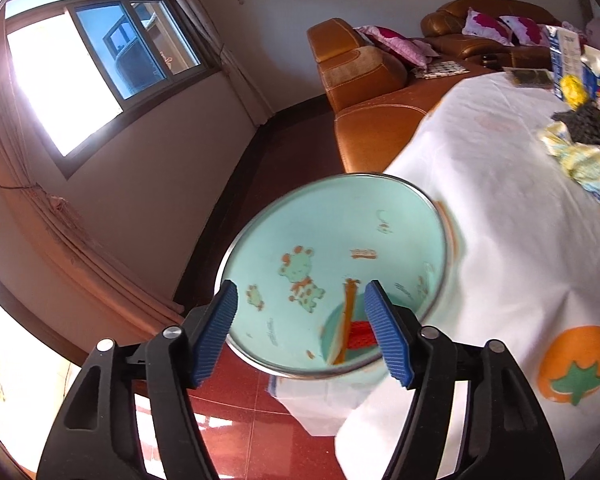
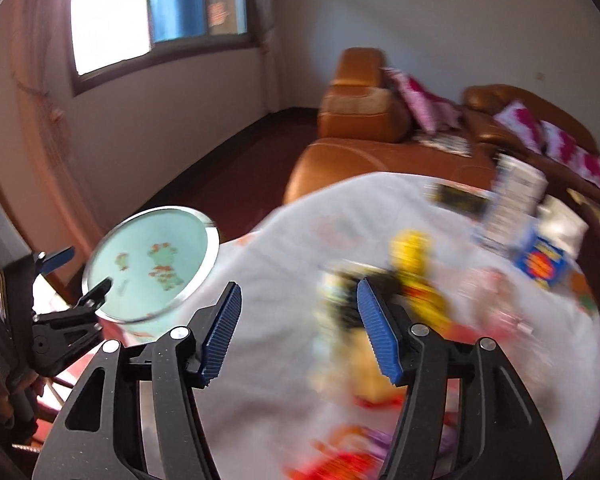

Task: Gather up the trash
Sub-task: 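Move both open grippers back toward the trash on the table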

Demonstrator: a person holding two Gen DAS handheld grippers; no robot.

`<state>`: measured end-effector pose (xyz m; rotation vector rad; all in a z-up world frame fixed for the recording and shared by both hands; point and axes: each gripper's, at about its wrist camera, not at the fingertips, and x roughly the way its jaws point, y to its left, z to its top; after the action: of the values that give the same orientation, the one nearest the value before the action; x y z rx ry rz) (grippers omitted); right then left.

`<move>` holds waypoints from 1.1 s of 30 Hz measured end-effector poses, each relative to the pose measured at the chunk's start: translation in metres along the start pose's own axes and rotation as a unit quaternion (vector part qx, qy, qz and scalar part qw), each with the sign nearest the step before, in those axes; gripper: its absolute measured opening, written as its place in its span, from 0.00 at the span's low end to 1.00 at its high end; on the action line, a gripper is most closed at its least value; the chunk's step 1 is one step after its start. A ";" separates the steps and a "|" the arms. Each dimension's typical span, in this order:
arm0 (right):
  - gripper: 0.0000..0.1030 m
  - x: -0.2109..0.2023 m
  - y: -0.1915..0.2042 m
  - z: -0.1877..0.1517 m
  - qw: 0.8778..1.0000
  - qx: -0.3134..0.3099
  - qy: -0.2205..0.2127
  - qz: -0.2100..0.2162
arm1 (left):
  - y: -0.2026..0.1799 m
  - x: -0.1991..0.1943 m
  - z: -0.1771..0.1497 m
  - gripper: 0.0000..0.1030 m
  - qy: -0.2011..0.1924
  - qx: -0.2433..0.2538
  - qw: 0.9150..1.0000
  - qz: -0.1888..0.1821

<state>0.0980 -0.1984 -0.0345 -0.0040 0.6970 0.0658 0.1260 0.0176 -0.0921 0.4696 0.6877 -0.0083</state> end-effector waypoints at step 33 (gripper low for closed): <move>0.60 -0.076 -0.139 -0.147 0.982 0.129 0.003 -0.141 | -0.113 -0.086 0.004 0.68 -0.062 0.043 0.994 -0.074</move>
<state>-0.0458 -0.3454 -0.1004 0.1451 0.7017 -0.2964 0.0435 -0.0976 -0.0839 0.4953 0.6011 -0.2062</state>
